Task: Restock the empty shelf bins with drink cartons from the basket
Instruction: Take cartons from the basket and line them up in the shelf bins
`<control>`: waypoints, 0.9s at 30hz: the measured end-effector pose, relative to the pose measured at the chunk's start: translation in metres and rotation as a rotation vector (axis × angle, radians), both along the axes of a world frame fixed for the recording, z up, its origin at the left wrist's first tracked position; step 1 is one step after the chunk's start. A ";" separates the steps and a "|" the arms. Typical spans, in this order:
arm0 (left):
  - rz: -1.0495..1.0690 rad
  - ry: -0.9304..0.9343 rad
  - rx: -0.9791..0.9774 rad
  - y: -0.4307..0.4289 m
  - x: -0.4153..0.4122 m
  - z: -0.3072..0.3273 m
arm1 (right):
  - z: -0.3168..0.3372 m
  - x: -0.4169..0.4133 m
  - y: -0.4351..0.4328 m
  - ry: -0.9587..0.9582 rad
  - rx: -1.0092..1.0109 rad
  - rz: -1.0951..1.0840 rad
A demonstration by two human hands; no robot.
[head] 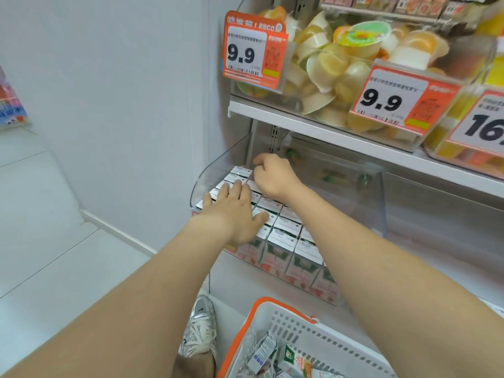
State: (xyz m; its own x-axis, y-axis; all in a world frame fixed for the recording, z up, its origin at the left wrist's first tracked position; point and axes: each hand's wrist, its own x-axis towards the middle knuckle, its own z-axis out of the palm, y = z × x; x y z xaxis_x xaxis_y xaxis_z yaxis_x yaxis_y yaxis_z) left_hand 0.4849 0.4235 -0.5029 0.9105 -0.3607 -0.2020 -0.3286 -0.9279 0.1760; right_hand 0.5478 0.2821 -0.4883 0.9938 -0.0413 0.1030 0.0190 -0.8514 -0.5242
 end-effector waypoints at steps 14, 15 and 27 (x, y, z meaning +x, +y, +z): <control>-0.349 0.016 0.017 -0.040 -0.145 0.047 | -0.035 -0.286 -0.058 0.269 -0.221 0.297; -0.418 0.118 0.070 -0.047 -0.156 0.041 | -0.052 -0.299 -0.065 0.394 -0.247 0.363; -0.583 0.561 0.494 -0.096 -0.232 -0.188 | -0.201 -0.384 -0.132 0.988 -0.384 0.286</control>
State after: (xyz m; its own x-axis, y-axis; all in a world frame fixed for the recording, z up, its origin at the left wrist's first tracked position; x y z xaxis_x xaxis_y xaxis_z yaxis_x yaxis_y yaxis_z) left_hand 0.2533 0.3270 -0.6905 0.3373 -0.4849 -0.8069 -0.7508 -0.6556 0.0802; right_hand 0.1640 0.1496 -0.6891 0.6129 0.0683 -0.7872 -0.0411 -0.9921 -0.1181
